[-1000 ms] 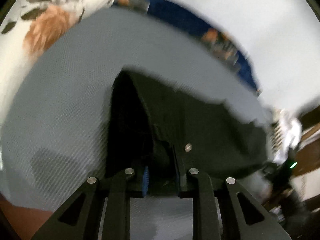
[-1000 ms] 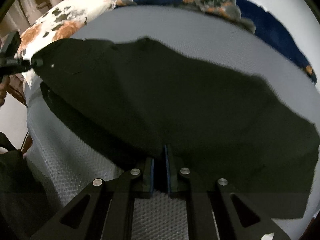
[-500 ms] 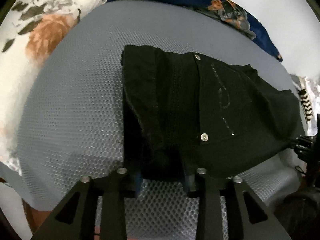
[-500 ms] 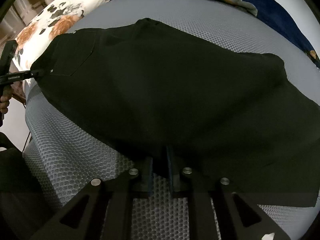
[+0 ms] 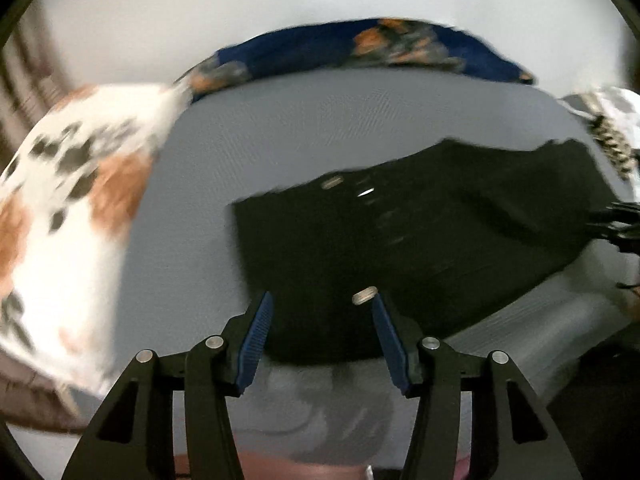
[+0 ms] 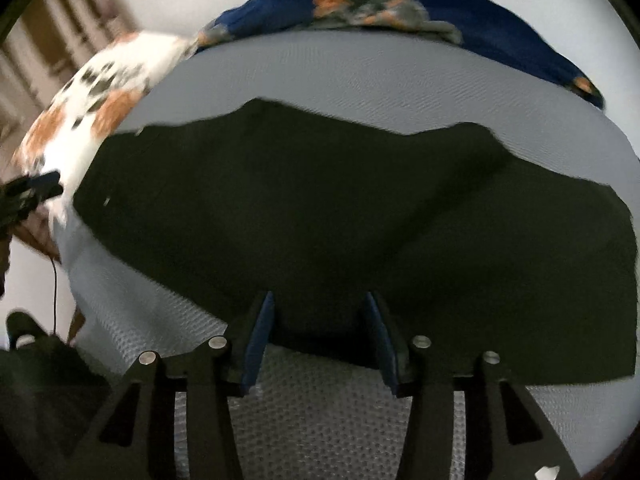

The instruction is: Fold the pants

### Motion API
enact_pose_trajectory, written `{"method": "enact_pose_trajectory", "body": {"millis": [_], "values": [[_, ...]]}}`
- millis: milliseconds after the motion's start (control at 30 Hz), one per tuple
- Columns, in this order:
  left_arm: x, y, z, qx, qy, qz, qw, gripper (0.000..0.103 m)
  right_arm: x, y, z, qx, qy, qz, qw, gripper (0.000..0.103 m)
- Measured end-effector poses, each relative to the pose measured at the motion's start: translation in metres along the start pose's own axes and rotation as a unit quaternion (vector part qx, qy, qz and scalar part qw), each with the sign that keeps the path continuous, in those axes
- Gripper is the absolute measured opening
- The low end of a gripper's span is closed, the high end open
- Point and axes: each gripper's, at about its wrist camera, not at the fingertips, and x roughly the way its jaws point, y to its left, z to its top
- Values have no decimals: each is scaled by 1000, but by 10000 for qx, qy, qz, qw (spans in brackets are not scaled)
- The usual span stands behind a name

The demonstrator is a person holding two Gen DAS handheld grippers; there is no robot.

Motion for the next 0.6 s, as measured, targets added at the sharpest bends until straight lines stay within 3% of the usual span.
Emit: {"method": "enact_pose_trajectory", "body": {"millis": [267,467,600], "values": [[26,-85,33,715,-146,-1073,9916,54,4,-39,-10,1288,169,432,9906,46],[39,-138,44,1208,-207,-1677,9782,54,26,-59,-21,2191,520,946,9697,50],[49,-168,49,1418,-149,-1986,9697,54,35,-63,-23,2576,456,1356,9556,49]]}}
